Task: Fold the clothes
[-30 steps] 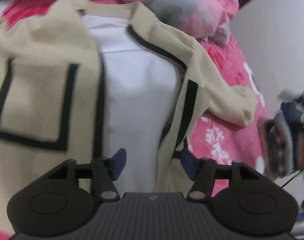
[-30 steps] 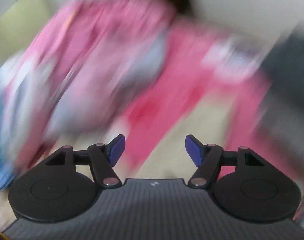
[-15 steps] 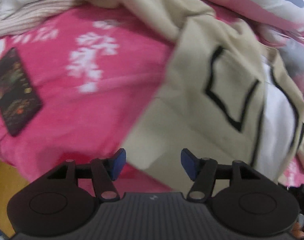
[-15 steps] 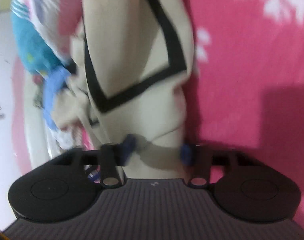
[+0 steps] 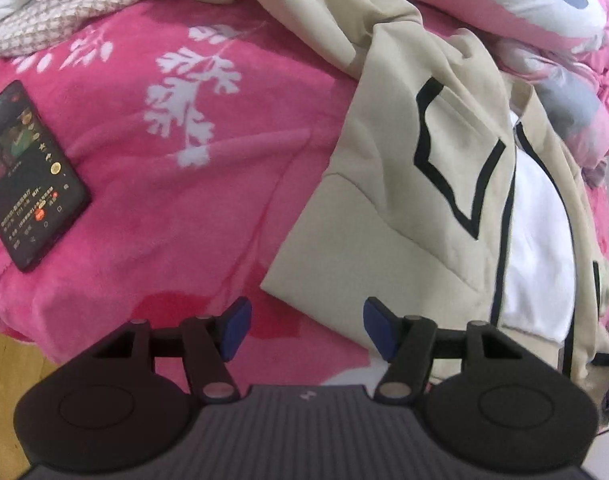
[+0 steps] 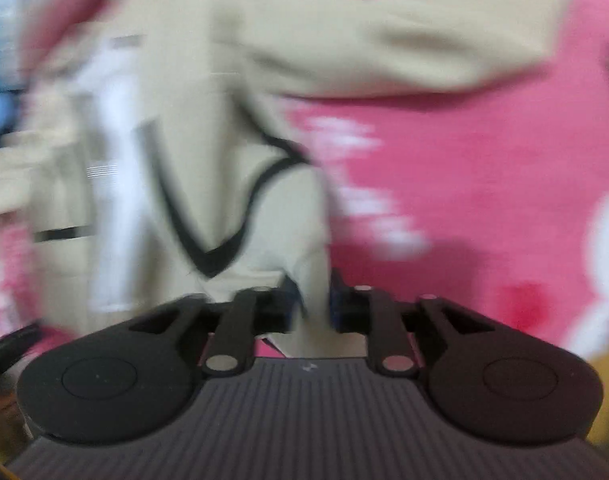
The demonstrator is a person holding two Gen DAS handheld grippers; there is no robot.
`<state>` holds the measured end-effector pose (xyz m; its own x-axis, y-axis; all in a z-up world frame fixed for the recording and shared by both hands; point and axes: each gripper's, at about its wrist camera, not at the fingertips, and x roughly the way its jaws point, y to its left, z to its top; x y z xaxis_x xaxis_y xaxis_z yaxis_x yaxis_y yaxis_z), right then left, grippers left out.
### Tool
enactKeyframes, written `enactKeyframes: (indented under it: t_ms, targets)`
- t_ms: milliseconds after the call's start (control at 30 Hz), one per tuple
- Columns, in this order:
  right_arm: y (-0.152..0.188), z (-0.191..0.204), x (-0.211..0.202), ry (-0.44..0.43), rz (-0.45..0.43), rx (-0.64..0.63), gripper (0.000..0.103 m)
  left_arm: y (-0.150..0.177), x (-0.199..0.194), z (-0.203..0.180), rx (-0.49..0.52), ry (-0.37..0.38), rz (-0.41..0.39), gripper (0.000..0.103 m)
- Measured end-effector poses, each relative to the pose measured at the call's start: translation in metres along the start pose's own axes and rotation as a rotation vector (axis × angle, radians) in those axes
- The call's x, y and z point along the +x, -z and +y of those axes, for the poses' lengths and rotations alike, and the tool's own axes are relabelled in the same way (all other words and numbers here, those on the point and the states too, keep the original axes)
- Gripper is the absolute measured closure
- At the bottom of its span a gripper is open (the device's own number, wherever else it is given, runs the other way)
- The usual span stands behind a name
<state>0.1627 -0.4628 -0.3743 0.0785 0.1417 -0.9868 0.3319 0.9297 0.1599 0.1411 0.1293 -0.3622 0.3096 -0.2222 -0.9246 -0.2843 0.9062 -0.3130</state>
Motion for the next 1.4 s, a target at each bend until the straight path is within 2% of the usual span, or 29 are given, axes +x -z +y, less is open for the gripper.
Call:
enactKeyframes:
  t_ms: [33,67,133,200,233,367,433,500,567,633,700,867,967,1033,1133,1167,1300,1400]
  targets:
    - [0.001,-0.013,-0.002,0.049,-0.018,0.062,0.055,-0.002,0.0,0.002,0.003,-0.001,-0.005,0.04]
    - [0.002,-0.022,-0.007,0.083,-0.053,0.126,0.055,-0.004,0.0,0.005,0.006,-0.002,-0.01,0.04]
    - [0.012,-0.022,-0.027,0.098,-0.194,0.254,0.054,-0.009,-0.001,0.01,0.01,0.0,-0.017,0.04]
    - [0.027,-0.005,-0.046,0.124,-0.337,0.305,0.053,-0.016,-0.001,0.016,0.011,0.005,-0.019,0.04]
    - [0.034,0.009,-0.05,0.102,-0.376,0.3,0.053,-0.019,0.0,0.019,0.013,0.009,-0.019,0.04]
    - [0.049,0.084,-0.028,-0.208,-0.298,0.137,0.053,-0.028,0.012,0.026,0.037,0.027,0.0,0.045]
    - [0.053,0.13,-0.004,-0.356,-0.199,0.024,0.053,-0.033,0.02,0.027,0.049,0.036,0.022,0.049]
    - [0.057,0.175,0.024,-0.409,-0.108,-0.084,0.055,-0.038,0.024,0.029,0.066,0.048,0.029,0.052]
    - [0.061,0.196,0.044,-0.398,-0.053,-0.113,0.056,-0.042,0.025,0.029,0.084,0.062,0.034,0.055]
    - [0.068,0.187,0.046,-0.386,-0.073,-0.021,0.057,-0.045,0.026,0.03,0.098,0.072,0.044,0.056]
    - [0.076,0.156,0.039,-0.363,-0.117,0.127,0.057,-0.045,0.027,0.031,0.108,0.076,0.05,0.057]
    - [0.107,0.063,0.046,-0.188,-0.14,0.494,0.055,-0.046,0.028,0.032,0.109,0.075,0.058,0.063]
    - [0.119,0.025,0.061,-0.222,-0.148,0.7,0.055,-0.045,0.028,0.031,0.102,0.068,0.057,0.063]
    - [0.118,0.022,0.07,-0.247,-0.174,0.727,0.048,-0.043,0.028,0.028,0.108,0.055,0.052,0.063]
    - [0.117,0.02,0.081,-0.277,-0.21,0.763,0.044,-0.039,0.028,0.022,0.121,0.026,0.038,0.064]
    - [0.118,0.022,0.08,-0.268,-0.218,0.763,0.046,-0.038,0.027,0.02,0.125,0.015,0.032,0.064]
    - [0.119,0.025,0.073,-0.268,-0.221,0.758,0.07,-0.03,0.027,0.01,0.133,-0.034,0.004,0.065]
    - [0.122,0.015,0.07,-0.317,-0.207,0.848,0.076,-0.027,0.026,0.004,0.128,-0.065,-0.005,0.065]
